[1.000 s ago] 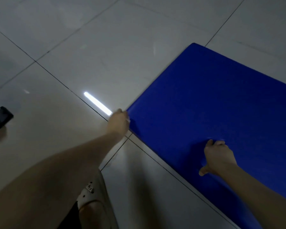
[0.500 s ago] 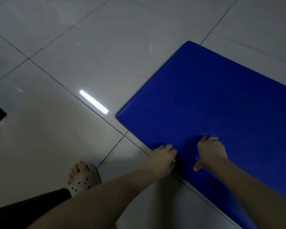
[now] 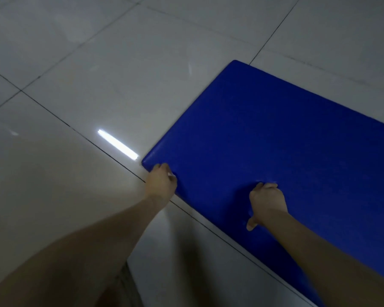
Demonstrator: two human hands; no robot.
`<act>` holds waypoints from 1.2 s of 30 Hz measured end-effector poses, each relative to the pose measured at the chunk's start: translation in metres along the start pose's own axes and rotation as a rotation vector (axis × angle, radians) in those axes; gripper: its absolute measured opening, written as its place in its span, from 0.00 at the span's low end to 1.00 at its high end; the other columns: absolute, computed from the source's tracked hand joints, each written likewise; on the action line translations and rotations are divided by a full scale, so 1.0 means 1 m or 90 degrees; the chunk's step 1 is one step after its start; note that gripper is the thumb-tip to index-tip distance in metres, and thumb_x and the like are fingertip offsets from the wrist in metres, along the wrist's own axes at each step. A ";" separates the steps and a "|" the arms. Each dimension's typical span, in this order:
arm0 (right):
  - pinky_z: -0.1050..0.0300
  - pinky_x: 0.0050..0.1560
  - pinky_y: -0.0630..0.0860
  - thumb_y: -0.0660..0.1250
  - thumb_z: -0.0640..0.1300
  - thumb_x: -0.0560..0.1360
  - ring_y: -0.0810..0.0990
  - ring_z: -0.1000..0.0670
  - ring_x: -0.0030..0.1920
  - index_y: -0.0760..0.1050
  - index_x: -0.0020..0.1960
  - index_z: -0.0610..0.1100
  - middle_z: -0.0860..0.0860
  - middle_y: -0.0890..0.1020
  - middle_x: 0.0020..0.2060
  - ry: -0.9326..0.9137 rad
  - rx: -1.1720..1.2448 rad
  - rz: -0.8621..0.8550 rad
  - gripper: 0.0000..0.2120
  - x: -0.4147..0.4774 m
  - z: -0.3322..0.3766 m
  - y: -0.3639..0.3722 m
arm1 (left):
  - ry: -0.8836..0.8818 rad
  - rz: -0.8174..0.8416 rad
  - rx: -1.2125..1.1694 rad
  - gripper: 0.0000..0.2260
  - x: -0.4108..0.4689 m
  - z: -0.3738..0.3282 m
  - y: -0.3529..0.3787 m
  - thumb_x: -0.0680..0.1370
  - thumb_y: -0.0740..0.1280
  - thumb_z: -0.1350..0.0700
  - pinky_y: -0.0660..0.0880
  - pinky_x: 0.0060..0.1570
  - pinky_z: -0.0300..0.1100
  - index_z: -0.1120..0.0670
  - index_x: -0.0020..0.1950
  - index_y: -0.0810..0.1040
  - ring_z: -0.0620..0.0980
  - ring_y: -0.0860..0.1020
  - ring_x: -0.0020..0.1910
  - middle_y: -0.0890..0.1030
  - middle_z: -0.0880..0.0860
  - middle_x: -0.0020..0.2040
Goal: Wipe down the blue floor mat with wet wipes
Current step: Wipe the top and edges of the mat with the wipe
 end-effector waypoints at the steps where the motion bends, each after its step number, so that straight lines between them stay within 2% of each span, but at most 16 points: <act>1: 0.48 0.61 0.79 0.76 0.76 0.53 0.77 0.38 0.63 0.54 0.77 0.30 0.26 0.65 0.71 -0.003 0.002 0.001 0.72 -0.001 0.000 0.000 | 0.018 0.014 -0.011 0.05 -0.010 -0.012 0.008 0.81 0.64 0.56 0.69 0.35 0.40 0.53 0.45 0.71 0.45 0.73 0.37 0.75 0.52 0.45; 4: 0.48 0.60 0.79 0.77 0.75 0.53 0.78 0.38 0.62 0.54 0.77 0.29 0.26 0.64 0.71 0.001 0.012 0.006 0.72 -0.001 -0.001 0.000 | 0.104 0.071 0.011 0.04 -0.049 -0.054 0.040 0.82 0.63 0.54 0.76 0.44 0.44 0.53 0.49 0.74 0.48 0.76 0.43 0.75 0.51 0.49; 8: 0.47 0.62 0.78 0.78 0.74 0.53 0.77 0.36 0.63 0.53 0.77 0.29 0.26 0.63 0.71 0.002 0.024 0.010 0.72 -0.003 -0.003 -0.001 | 0.321 0.166 0.120 0.06 -0.086 -0.093 0.067 0.83 0.60 0.56 0.74 0.50 0.47 0.55 0.55 0.74 0.52 0.75 0.50 0.75 0.53 0.54; 11: 0.48 0.62 0.78 0.77 0.75 0.54 0.76 0.37 0.64 0.53 0.77 0.29 0.26 0.64 0.71 -0.001 0.016 0.001 0.72 -0.005 -0.003 -0.003 | 0.454 0.211 0.213 0.08 -0.074 -0.077 0.056 0.83 0.60 0.57 0.75 0.53 0.49 0.55 0.61 0.75 0.53 0.75 0.53 0.75 0.54 0.57; 13: 0.48 0.61 0.78 0.76 0.75 0.54 0.77 0.37 0.63 0.53 0.77 0.30 0.26 0.64 0.71 -0.002 0.011 -0.002 0.71 -0.006 -0.002 -0.003 | 0.397 0.162 0.231 0.08 -0.039 -0.046 0.034 0.82 0.61 0.58 0.76 0.53 0.48 0.54 0.60 0.76 0.53 0.77 0.52 0.76 0.54 0.56; 16: 0.48 0.63 0.77 0.76 0.75 0.54 0.76 0.36 0.64 0.52 0.78 0.29 0.26 0.63 0.71 -0.002 0.013 -0.002 0.71 -0.007 -0.003 -0.002 | 0.139 0.011 0.161 0.06 0.019 0.014 -0.015 0.82 0.63 0.58 0.79 0.50 0.47 0.55 0.57 0.77 0.52 0.78 0.47 0.77 0.54 0.53; 18: 0.48 0.62 0.77 0.76 0.76 0.54 0.77 0.36 0.64 0.52 0.78 0.29 0.26 0.64 0.71 0.001 0.014 -0.004 0.72 -0.006 -0.004 -0.003 | 0.001 -0.046 0.086 0.06 0.036 0.044 -0.034 0.80 0.65 0.58 0.79 0.46 0.47 0.56 0.55 0.78 0.53 0.79 0.45 0.77 0.54 0.50; 20: 0.48 0.61 0.78 0.77 0.75 0.54 0.77 0.36 0.63 0.54 0.77 0.29 0.26 0.65 0.71 0.001 0.016 -0.005 0.71 -0.005 -0.004 -0.003 | -0.040 -0.050 0.045 0.04 0.034 0.048 -0.032 0.79 0.65 0.58 0.77 0.43 0.47 0.56 0.53 0.77 0.55 0.79 0.45 0.77 0.55 0.48; 22: 0.48 0.61 0.78 0.77 0.75 0.53 0.78 0.37 0.62 0.55 0.76 0.28 0.26 0.65 0.70 -0.001 0.013 0.001 0.71 -0.004 -0.003 -0.003 | -0.025 -0.045 0.033 0.03 0.019 0.034 -0.020 0.80 0.64 0.57 0.75 0.43 0.47 0.56 0.49 0.74 0.56 0.78 0.44 0.78 0.56 0.48; 27: 0.48 0.61 0.79 0.77 0.75 0.53 0.77 0.37 0.63 0.53 0.77 0.28 0.25 0.65 0.70 0.000 0.012 0.007 0.73 -0.001 0.000 -0.002 | 0.112 0.068 -0.002 0.04 -0.051 -0.042 0.037 0.81 0.65 0.53 0.78 0.47 0.47 0.53 0.50 0.76 0.49 0.76 0.44 0.76 0.51 0.49; 31: 0.47 0.62 0.78 0.77 0.74 0.54 0.75 0.36 0.65 0.53 0.78 0.29 0.26 0.64 0.71 0.001 0.016 0.010 0.71 -0.006 -0.001 -0.005 | 0.307 0.219 0.063 0.06 -0.120 -0.108 0.084 0.82 0.62 0.53 0.75 0.50 0.47 0.52 0.55 0.75 0.50 0.74 0.49 0.73 0.51 0.53; 34: 0.47 0.62 0.78 0.78 0.72 0.56 0.74 0.36 0.67 0.55 0.77 0.29 0.26 0.64 0.71 0.002 0.020 0.009 0.68 -0.009 -0.003 -0.007 | 0.445 0.281 0.115 0.08 -0.121 -0.110 0.082 0.82 0.63 0.54 0.74 0.50 0.49 0.53 0.59 0.76 0.52 0.73 0.51 0.73 0.53 0.55; 36: 0.47 0.62 0.78 0.78 0.72 0.56 0.74 0.36 0.67 0.57 0.76 0.30 0.27 0.64 0.71 0.004 0.020 0.005 0.67 -0.010 -0.003 -0.007 | 0.475 0.271 0.156 0.09 -0.097 -0.091 0.068 0.82 0.63 0.54 0.73 0.50 0.50 0.54 0.59 0.77 0.53 0.73 0.51 0.73 0.55 0.54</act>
Point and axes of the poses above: each hand's wrist, its own x-axis towards the middle knuckle, its own y-axis out of the palm, z = x × y, the point moved 8 cm from there along x, towards the middle knuckle
